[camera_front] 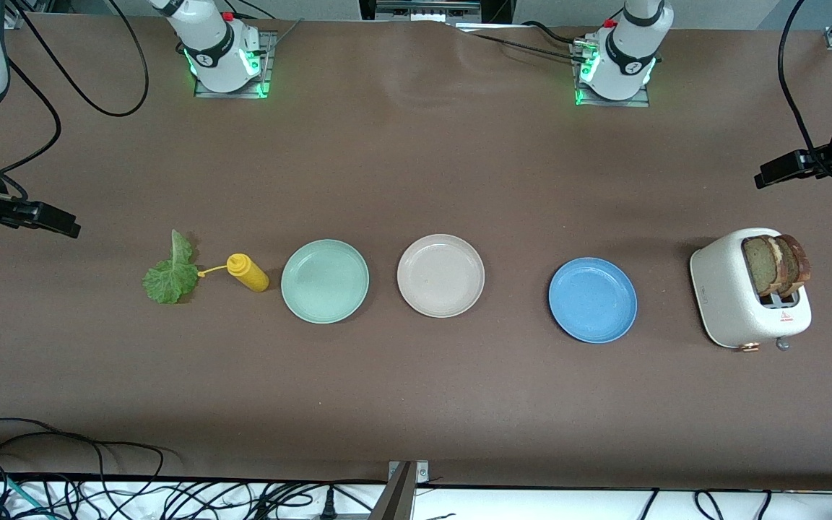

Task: Make sandwich on beige plate with both arms
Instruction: 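Move the left gripper over the toaster and lower it to the toast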

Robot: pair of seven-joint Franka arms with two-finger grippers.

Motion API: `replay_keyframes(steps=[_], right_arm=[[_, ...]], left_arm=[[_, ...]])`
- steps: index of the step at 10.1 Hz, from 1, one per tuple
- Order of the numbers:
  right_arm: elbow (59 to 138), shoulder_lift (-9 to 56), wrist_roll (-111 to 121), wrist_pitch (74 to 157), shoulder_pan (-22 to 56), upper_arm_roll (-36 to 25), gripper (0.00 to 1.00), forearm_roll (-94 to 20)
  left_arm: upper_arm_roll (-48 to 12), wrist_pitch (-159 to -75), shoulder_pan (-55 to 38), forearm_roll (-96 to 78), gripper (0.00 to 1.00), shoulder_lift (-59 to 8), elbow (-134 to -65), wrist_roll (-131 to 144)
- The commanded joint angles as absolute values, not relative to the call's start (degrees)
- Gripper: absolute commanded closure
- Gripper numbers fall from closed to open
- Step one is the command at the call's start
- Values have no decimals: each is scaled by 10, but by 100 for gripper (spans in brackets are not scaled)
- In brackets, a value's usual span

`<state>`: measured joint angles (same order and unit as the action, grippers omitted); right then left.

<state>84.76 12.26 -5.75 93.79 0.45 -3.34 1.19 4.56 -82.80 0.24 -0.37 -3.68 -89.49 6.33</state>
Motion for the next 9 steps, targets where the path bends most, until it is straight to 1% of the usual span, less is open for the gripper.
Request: replay_keyframes(steps=[1,2,4,6,7,9], right_arm=[[856,115,-55,938,4,-34,0,4],[856,115,-55,937,4,-34,0,4],[856,114,-54,936,4,-35,0,4],[856,114,-56,937,4,-35,0,4],[856,114,-54,936,4,-36,0,4],[856,114,-51,936,3,-36,0,4]], left_arm=[[43,-822,6,-4,0,-54,-875,60],[43,-822,7,-4,0,-61,-875,59],[46,-860,18,-2,0,-73,-888,58],[48,-858,41,-3,0,-90,-882,38],[51,-873,54,-4,0,-100,-887,2],[52,-968,67,-4,0,-91,-952,-50]])
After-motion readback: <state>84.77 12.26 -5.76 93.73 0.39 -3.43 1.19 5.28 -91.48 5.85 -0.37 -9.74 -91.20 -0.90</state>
